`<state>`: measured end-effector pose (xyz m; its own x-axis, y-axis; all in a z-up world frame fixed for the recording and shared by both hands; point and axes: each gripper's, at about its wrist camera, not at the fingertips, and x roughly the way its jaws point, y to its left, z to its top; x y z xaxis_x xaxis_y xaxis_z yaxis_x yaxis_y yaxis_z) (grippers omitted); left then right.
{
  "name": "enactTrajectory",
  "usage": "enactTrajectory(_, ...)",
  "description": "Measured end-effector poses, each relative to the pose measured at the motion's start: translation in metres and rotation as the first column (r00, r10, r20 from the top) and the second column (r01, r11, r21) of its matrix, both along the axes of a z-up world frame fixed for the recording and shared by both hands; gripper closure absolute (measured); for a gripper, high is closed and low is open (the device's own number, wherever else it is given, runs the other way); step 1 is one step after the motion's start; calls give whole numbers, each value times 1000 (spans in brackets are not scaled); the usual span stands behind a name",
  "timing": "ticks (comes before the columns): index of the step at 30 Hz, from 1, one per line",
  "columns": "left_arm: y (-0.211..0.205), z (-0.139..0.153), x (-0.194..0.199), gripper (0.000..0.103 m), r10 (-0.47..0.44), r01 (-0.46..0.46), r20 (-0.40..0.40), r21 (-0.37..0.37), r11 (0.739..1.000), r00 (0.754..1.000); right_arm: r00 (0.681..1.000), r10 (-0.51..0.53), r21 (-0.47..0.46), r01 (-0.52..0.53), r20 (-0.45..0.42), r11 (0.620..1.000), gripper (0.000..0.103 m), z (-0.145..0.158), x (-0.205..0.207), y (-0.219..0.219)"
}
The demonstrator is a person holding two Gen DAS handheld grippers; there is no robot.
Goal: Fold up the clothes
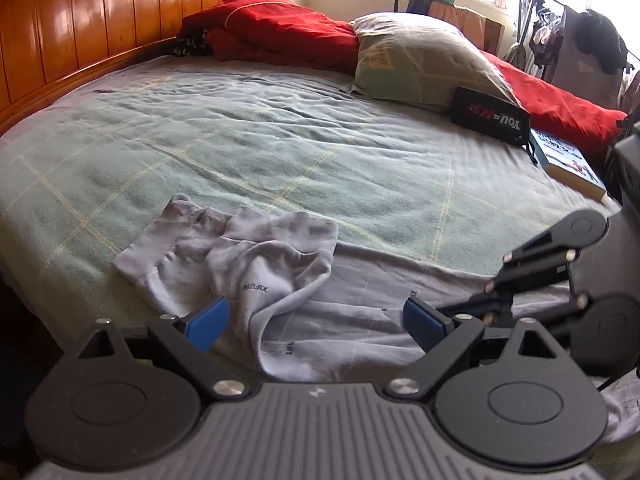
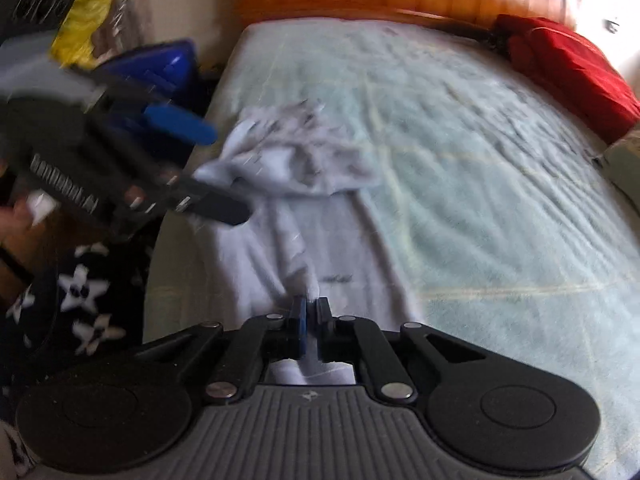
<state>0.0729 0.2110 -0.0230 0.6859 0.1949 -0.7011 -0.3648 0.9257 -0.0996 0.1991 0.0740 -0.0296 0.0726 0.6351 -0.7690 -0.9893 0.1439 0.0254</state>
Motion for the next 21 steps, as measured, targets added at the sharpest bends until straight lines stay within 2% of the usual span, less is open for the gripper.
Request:
enactTrajectory(4, 2, 3, -4, 9, 6, -6, 15, -1, 1000, 1000, 997, -75, 32, 75, 0, 997, 97, 8, 23, 2)
enactTrajectory(10, 1, 4, -4, 9, 2, -2, 17, -5, 1000, 1000, 989, -134, 5, 135, -57, 991, 95, -9, 42, 10)
enactTrajectory(13, 0, 5, -5, 9, -1, 1, 22, -12, 1000, 1000, 986, -164, 44, 165, -43, 985, 85, 4, 36, -3)
enactTrajectory(14, 1, 6, -6, 9, 2, -2, 23, -15, 1000, 1000, 985, -170, 58, 171, -36, 983, 85, 10, 32, -8)
enactTrajectory(18, 6, 7, -8, 9, 29, -28, 26, -41, 999, 999, 995, -84, 101, 89, -55, 991, 85, 33, 0, -27)
enactTrajectory(21, 8, 8, -9, 9, 52, -51, 23, -47, 998, 998, 997, -6, 76, 12, -71, 997, 85, 28, -27, -26)
